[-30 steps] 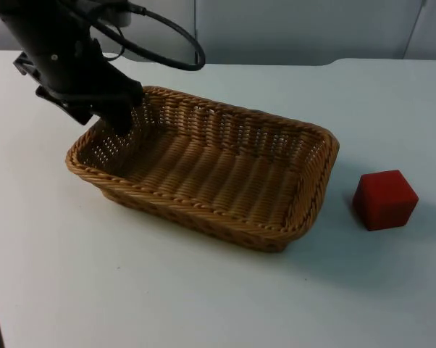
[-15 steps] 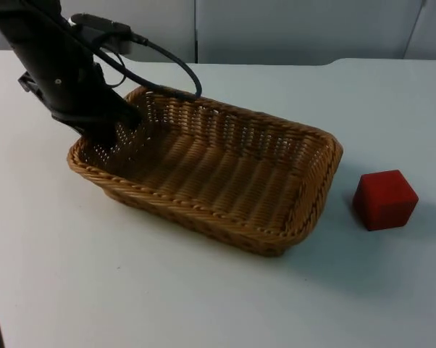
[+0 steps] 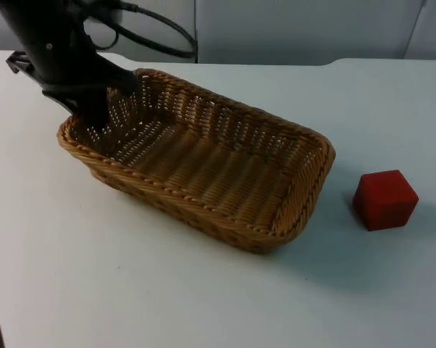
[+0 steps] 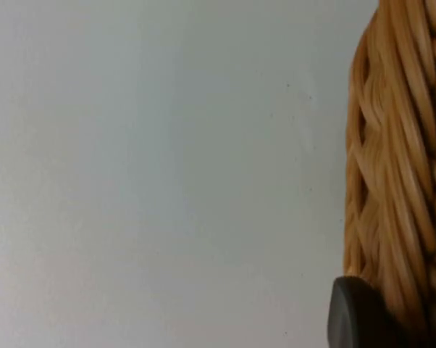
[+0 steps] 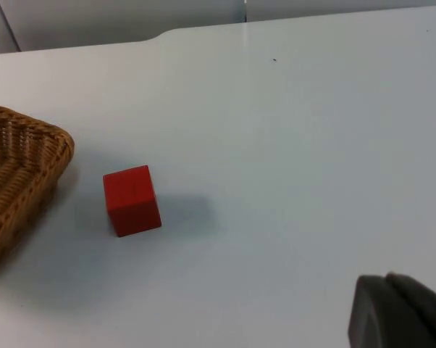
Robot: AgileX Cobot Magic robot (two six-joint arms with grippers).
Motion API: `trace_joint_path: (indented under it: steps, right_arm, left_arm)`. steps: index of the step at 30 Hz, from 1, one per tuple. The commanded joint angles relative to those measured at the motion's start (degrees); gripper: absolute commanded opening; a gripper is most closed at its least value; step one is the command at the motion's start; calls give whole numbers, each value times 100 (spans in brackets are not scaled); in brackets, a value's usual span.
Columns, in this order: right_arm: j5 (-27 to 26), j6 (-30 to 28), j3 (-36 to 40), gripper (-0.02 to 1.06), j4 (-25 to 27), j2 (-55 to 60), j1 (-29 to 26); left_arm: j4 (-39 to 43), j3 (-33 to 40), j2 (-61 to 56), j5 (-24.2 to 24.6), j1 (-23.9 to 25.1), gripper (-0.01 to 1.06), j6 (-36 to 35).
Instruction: Pick up the basket with the left hand and place the cube into the basket with the right hand.
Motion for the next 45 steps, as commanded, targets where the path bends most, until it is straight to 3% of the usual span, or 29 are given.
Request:
trace_joint_path:
  steps: [1, 11, 26, 45]
  right_arm:
    - [-59, 9, 9, 0, -46, -9, 21]
    - [-59, 9, 9, 0, -46, -9, 21]
    - [-59, 9, 9, 0, -46, -9, 21]
    - [-59, 9, 9, 0, -46, -9, 21]
  left_arm:
    - [-131, -239, -152, 250, 60, 0, -35]
    - [-1056, -522, -485, 749, 241, 0, -35]
    - [-1454, -522, -851, 1026, 453, 0, -175]
    - [-1726, -522, -851, 1009, 453, 0, -177]
